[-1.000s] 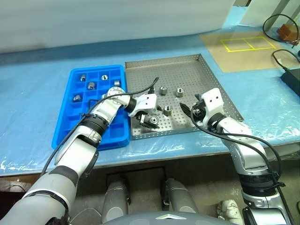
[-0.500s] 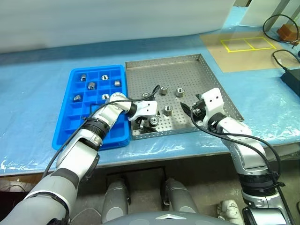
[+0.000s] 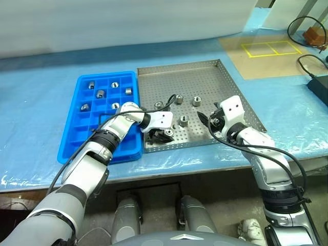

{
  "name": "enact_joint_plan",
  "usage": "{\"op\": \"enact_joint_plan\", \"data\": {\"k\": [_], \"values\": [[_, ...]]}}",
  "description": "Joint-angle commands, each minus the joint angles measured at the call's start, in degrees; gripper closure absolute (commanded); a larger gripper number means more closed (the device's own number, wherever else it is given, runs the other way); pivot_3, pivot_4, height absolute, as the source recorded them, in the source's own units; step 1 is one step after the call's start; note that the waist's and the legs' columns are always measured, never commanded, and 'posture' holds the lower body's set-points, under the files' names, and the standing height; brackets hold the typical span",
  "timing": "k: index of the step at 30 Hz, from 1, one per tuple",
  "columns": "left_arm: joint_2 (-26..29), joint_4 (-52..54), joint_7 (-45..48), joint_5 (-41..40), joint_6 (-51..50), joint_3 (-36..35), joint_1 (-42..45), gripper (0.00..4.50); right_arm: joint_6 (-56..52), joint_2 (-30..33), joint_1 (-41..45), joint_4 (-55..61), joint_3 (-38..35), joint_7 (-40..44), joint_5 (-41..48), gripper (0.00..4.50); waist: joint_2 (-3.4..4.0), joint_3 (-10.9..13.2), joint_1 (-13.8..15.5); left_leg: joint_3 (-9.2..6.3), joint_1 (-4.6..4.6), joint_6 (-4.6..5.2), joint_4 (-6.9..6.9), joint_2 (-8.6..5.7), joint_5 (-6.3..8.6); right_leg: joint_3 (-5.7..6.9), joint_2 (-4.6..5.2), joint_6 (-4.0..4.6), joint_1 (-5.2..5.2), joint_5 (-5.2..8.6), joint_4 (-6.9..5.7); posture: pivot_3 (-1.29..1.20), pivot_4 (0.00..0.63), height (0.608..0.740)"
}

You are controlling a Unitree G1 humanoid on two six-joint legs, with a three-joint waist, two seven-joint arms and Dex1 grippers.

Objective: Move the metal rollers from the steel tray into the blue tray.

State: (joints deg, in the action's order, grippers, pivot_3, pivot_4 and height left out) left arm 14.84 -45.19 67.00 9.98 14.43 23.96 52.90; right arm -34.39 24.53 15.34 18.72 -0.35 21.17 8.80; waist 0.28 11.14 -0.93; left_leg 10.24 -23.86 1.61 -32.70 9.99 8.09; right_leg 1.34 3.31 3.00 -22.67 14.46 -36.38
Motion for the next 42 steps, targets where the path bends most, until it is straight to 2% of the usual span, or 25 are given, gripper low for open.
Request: {"op": "enact_joint_plan", "data": {"k": [1, 5, 8, 13, 16, 21, 27, 32, 37, 42], "values": [[0.2, 1.9, -0.9, -1.5, 0.0, -2.1, 0.5, 2.75, 1.2, 0.0, 1.2, 0.9, -0.1, 0.0, -0.3, 0.79, 0.00, 0.0, 0.0, 0.00, 0.00, 0.00, 0.00, 0.00, 0.00, 0.00, 0.00, 0.00, 0.00, 0.00, 0.00, -0.42, 0.150, 0.740], [0.9, 6.7, -5.8, -3.4, -0.7, -6.0, 1.3, 2.75, 1.0, -0.1, 1.4, 1.4, -0.1, 0.3, 0.1, 0.79, 0.00, 0.0, 0.0, 0.00, -0.02, 0.00, 0.00, 0.01, 0.00, 0.01, -0.01, 0.00, -0.03, 0.00, 0.00, -0.41, 0.150, 0.740], [3.5, 14.7, -4.3, -8.3, -6.6, -10.4, 0.6, 2.75, 0.4, -0.2, 2.3, 2.1, -0.7, 1.2, 1.5, 0.79, 0.01, 0.0, -0.1, 0.00, -0.07, 0.00, 0.01, 0.02, 0.00, 0.00, -0.01, 0.00, -0.10, 0.00, -0.01, -0.39, 0.150, 0.740], [12.6, 27.0, -3.4, -11.7, -12.5, -15.0, -6.3, 2.75, -1.2, 0.0, 5.5, 1.8, -0.3, 5.2, 5.0, 0.79, 0.07, 0.0, -0.6, 0.03, -0.02, -0.02, 0.11, 0.08, -0.01, 0.00, -0.05, 0.04, -0.15, 0.03, -0.03, -0.35, 0.150, 0.740], [18.7, 36.0, -3.3, -16.4, -20.4, -20.6, -12.0, 2.75, -2.5, -0.1, 9.8, 0.1, 3.2, 12.0, 8.7, 0.79, 0.09, 0.0, -0.9, 0.03, -0.03, -0.06, 0.18, 0.08, -0.03, 0.01, -0.04, 0.05, -0.18, 0.04, -0.02, -0.27, 0.150, 0.740], [23.6, 45.3, -7.1, -22.9, -29.9, -29.1, -17.3, 2.75, -3.0, -1.6, 16.2, -3.6, 11.4, 23.7, 12.4, 0.79, 0.10, 0.0, 0.7, -0.01, -0.12, -0.16, 0.17, 0.14, -0.09, 0.11, -0.04, 0.08, -0.28, 0.05, -0.11, -0.14, 0.150, 0.740], [25.4, 50.9, -13.1, -28.0, -37.8, -37.1, -23.1, 2.75, 4.6, -4.8, 24.9, -19.7, 15.9, 29.9, 8.8, 0.79, 0.10, 0.0, 3.3, -0.02, -0.08, -0.35, 0.17, 0.08, -0.19, 0.10, 0.04, 0.08, -0.30, 0.05, -0.22, 0.05, 0.150, 0.740], [25.2, 57.2, -22.2, -27.0, -41.8, -42.3, -32.7, 2.75, 11.4, -9.5, 30.4, -28.3, 17.7, 32.3, 6.2, 0.79, 0.06, 0.0, 5.2, -0.05, -0.18, -0.40, 0.39, 0.10, -0.22, 0.14, 0.01, 0.19, -0.49, 0.12, -0.23, 0.19, 0.150, 0.740], [24.7, 60.9, -26.2, -27.0, -43.1, -43.2, -40.1, 2.75, 13.4, -11.3, 33.2, -33.0, 16.1, 34.5, 6.5, 0.79, 0.02, 0.0, 7.3, -0.12, -0.35, -0.40, 0.44, 0.12, -0.23, 0.28, 0.01, 0.26, -0.59, 0.16, -0.23, 0.22, 0.150, 0.740], [24.0, 59.0, -28.5, -25.5, -41.1, -41.5, -43.7, 2.75, 13.1, -10.9, 32.3, -32.3, 17.5, 38.1, 5.9, 0.79, 0.00, 0.0, 8.7, -0.13, -0.32, -0.41, 0.43, 0.13, -0.23, 0.27, 0.01, 0.25, -0.56, 0.16, -0.24, 0.23, 0.150, 0.740]]}}
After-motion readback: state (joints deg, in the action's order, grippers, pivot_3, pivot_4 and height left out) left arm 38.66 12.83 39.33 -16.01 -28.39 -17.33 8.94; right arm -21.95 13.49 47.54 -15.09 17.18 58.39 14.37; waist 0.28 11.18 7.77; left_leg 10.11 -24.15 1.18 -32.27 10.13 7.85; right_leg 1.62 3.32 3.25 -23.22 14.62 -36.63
